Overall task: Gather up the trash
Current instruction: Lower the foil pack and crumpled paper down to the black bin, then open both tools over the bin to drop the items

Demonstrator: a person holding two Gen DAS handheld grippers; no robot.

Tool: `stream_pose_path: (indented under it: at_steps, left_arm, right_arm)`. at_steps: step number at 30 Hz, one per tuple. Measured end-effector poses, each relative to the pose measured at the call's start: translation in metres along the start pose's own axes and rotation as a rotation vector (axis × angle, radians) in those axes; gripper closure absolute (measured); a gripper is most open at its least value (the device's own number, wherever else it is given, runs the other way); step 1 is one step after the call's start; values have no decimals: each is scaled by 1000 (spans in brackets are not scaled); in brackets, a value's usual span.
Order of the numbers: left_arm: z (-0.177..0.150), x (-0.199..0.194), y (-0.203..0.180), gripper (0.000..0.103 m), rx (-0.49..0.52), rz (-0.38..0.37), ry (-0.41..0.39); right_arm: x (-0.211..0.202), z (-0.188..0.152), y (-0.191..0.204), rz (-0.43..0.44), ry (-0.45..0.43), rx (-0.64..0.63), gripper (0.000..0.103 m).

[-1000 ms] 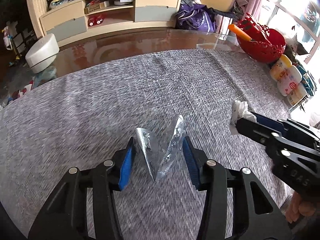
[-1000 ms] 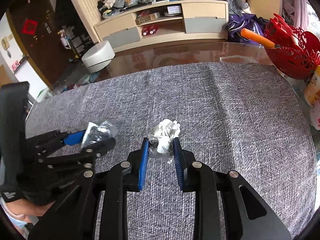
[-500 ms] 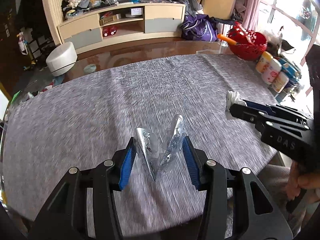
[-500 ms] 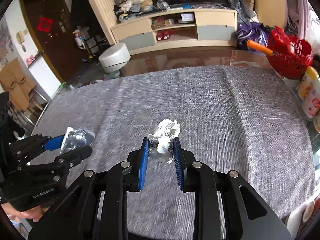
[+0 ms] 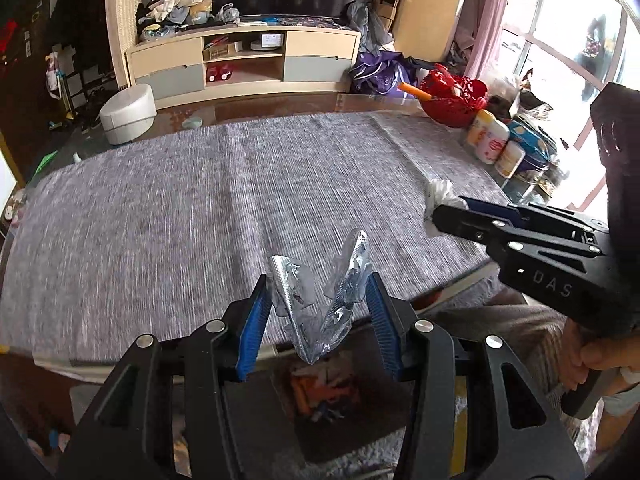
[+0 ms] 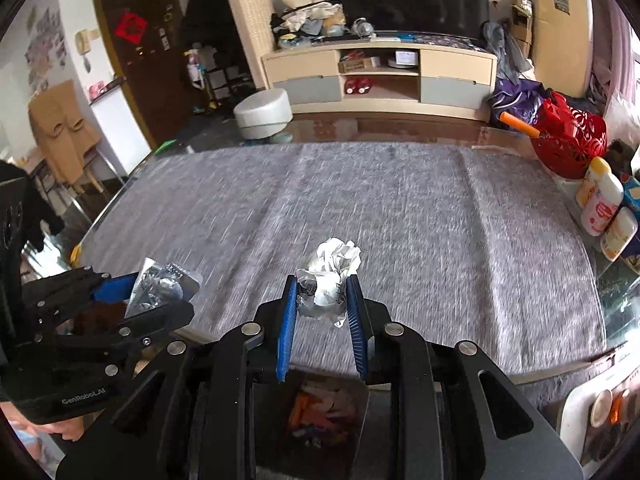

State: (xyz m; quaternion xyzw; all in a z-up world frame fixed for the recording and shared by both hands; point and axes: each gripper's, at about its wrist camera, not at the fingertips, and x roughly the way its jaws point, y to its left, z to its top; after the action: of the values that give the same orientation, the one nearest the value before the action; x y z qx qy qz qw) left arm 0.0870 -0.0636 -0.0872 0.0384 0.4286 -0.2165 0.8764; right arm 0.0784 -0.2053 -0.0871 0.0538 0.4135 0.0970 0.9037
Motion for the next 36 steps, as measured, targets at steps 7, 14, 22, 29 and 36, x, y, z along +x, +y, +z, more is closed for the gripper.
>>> stream_pose_path:
  at_steps: [7, 14, 22, 29, 36]
  left_arm:
    - [-47, 4, -2, 56, -59, -27, 42]
    - [-83, 18, -3, 56, -78, -1, 88]
    - [-125, 49, 3, 55, -108, 6, 176]
    - [-149, 80, 5, 55, -117, -3, 264]
    - [-167, 106, 3, 55, -119, -46, 335]
  right_arm:
    - [4, -41, 7, 28, 41, 25, 77]
    - [16, -74, 9, 26, 99, 40, 77]
    - [38, -105, 10, 34, 164, 71, 77]
    - [75, -139, 5, 44, 283, 84, 77]
    - [102, -157, -8, 37, 358, 128, 77]
